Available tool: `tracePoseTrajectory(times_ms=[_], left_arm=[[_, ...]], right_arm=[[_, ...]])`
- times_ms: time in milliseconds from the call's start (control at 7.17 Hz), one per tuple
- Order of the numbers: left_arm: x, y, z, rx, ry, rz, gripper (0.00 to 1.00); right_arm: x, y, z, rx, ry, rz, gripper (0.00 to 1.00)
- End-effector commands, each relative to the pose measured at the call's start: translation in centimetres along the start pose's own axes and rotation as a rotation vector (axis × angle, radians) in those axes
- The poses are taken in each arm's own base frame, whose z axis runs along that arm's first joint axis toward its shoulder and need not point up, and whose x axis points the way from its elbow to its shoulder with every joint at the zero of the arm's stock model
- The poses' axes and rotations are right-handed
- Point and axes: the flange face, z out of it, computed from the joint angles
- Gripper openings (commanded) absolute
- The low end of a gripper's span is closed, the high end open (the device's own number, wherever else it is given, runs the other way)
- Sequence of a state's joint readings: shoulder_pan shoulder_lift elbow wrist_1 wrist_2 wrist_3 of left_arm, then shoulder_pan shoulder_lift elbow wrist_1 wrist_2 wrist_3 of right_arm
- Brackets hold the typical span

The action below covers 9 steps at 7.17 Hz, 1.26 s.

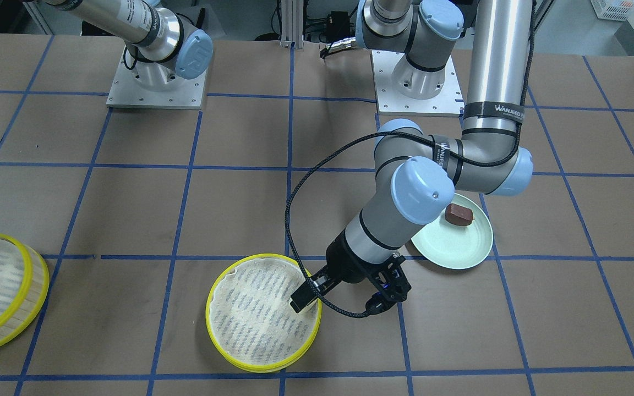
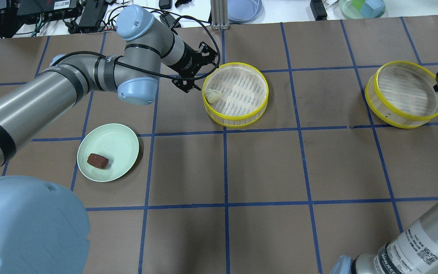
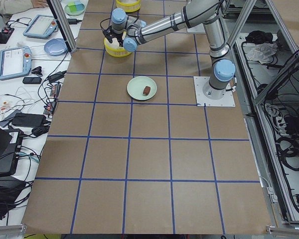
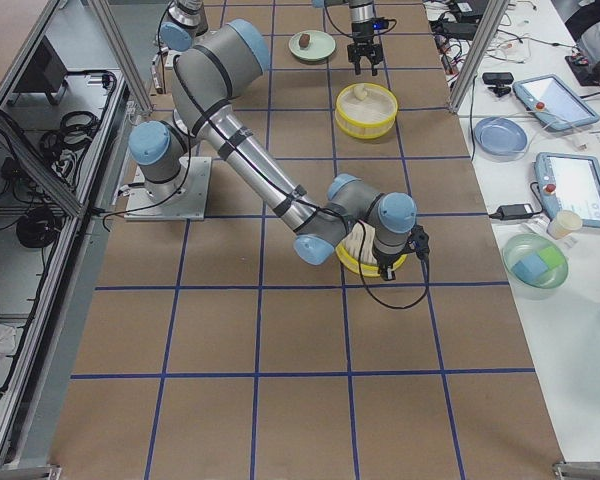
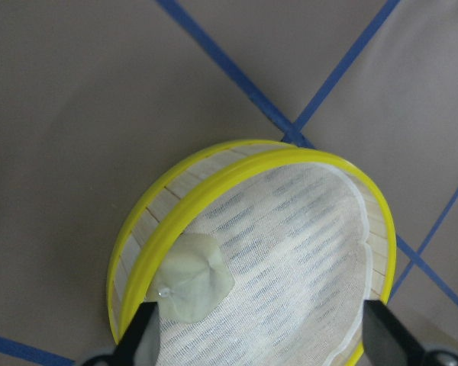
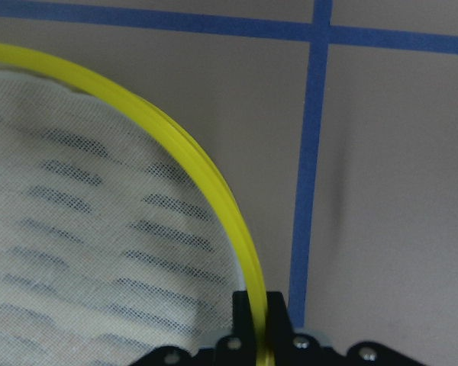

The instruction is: Stack buns with steamer

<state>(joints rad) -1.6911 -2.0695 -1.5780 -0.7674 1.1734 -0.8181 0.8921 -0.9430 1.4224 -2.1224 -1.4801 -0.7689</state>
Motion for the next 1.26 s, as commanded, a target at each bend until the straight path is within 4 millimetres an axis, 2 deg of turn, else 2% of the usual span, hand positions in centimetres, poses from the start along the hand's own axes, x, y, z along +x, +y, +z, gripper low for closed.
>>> tracePoseTrajectory(times_ms=[0, 140, 279, 419, 558, 698, 837, 977, 1116], left_arm=[[-3.6, -5.7, -5.9, 0.045, -0.014, 0.178, 1.00], [-6.9, -7.6, -7.9, 0.015, -0.089, 0.242, 1.00], [-10.1, -8.9, -8.3, 0.016, -0.246, 0.223, 1.00], [-12.9, -9.4, -8.0, -0.026, -0.312, 0.240, 1.00], [-17.0, -10.9, -8.0, -0.060, -0.361, 0.321, 1.00], [-21.2, -11.4, -8.0, -0.131, -0.386, 0.399, 1.00], [-24.4, -11.7, -8.1, -0.188, -0.430, 0.519, 1.00], [-26.0, -11.3, -7.8, -0.249, -0.503, 0.613, 1.00], [-27.2, -10.2, -7.0, -0.337, -0.519, 0.605, 1.00]], right_arm=[[-0.7, 0.3, -2.6, 0.008, 0.007, 0.040, 0.00], [-2.5, 0.8, -5.4, -0.032, -0.027, 0.089, 0.00], [-5.0, 0.6, -8.4, -0.029, -0.026, 0.119, 0.00], [-9.2, -0.6, -8.6, -0.032, -0.030, 0.115, 0.00], [-14.2, -2.1, -10.3, -0.013, -0.022, 0.123, 0.00], [-20.4, -3.3, -12.7, 0.016, -0.011, 0.123, 0.00], [-24.8, -3.9, -13.7, 0.023, 0.008, 0.153, 0.00], [-28.3, -4.4, -13.9, 0.020, 0.025, 0.169, 0.00], [-33.4, -4.5, -14.5, 0.021, 0.027, 0.189, 0.00]])
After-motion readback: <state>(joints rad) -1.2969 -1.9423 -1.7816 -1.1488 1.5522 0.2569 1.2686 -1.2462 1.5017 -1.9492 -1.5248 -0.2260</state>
